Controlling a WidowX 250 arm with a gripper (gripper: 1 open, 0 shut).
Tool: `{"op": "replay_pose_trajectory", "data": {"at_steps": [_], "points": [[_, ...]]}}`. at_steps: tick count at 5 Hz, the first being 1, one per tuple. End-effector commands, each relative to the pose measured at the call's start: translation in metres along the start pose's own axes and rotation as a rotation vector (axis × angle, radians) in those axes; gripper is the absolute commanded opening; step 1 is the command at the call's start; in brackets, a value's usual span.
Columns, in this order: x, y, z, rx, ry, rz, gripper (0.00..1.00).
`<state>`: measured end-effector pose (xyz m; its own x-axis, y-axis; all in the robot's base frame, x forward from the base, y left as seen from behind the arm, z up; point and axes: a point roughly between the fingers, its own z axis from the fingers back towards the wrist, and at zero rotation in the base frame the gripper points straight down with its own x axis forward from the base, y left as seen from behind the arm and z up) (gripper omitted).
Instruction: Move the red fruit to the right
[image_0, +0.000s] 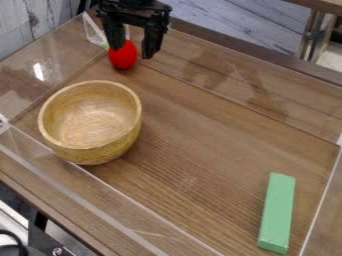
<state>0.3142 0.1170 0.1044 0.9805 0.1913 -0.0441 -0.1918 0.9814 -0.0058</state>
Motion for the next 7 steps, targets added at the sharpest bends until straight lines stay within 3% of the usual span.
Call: {"op": "replay_pose_trajectory", "data": {"at_steps": [1,4,7], "points": [[0.020,0.017,0.011,0.030,-0.078,0.029,1.00],[0.048,0.048,-0.012,0.064,-0.095,0.031,1.00],[0.057,0.061,-0.020,0.068,-0.107,0.062,1.00]]}}
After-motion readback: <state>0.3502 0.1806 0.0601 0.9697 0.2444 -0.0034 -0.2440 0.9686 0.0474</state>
